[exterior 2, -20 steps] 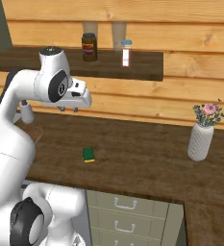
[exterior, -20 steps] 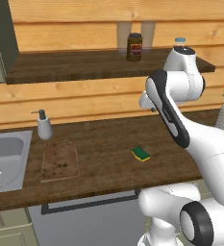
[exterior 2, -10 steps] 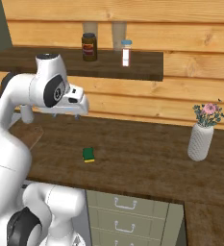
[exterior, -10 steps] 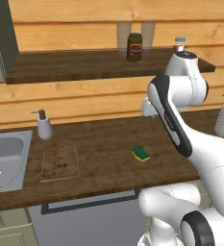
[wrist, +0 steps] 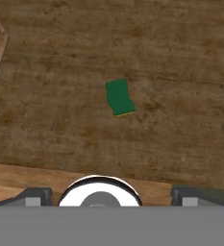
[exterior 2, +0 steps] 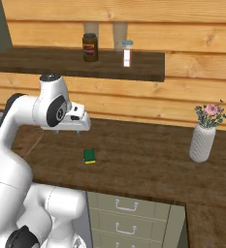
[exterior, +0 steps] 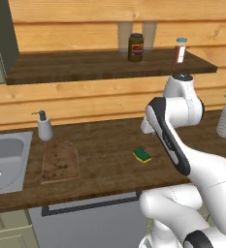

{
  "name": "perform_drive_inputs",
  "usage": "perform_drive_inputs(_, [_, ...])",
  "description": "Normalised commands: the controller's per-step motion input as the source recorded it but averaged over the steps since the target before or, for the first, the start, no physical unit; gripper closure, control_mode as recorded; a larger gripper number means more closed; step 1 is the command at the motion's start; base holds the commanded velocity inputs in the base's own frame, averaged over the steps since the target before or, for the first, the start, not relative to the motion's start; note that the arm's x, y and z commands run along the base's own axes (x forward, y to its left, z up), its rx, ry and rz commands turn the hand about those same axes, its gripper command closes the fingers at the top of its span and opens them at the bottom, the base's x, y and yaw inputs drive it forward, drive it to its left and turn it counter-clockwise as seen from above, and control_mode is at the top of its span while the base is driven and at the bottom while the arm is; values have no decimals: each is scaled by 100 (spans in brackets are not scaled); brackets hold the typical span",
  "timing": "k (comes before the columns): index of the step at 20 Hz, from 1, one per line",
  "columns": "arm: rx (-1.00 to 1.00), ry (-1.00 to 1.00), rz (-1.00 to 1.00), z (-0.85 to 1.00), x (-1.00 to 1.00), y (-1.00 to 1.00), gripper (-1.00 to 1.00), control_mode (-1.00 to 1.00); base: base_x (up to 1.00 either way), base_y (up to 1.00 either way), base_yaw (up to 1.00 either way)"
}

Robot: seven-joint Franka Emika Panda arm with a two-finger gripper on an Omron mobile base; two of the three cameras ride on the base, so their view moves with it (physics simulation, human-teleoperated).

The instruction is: Pick up the sponge from the counter and clean the cutting board by briefly scrubbing or pressing down on the cutting board. Once finished, release the sponge.

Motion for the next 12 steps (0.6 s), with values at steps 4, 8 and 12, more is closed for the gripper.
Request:
perform_drive_inputs(4, [0,0,3,-36,10,-3,-100,-100,0,0,0])
perform_drive_inputs(8, [0,-2,1,-24,21,-3,-100,-100,0,0,0])
perform_drive_inputs(12, [0,0,1,-30,34,-6,-100,-100,0,0,0])
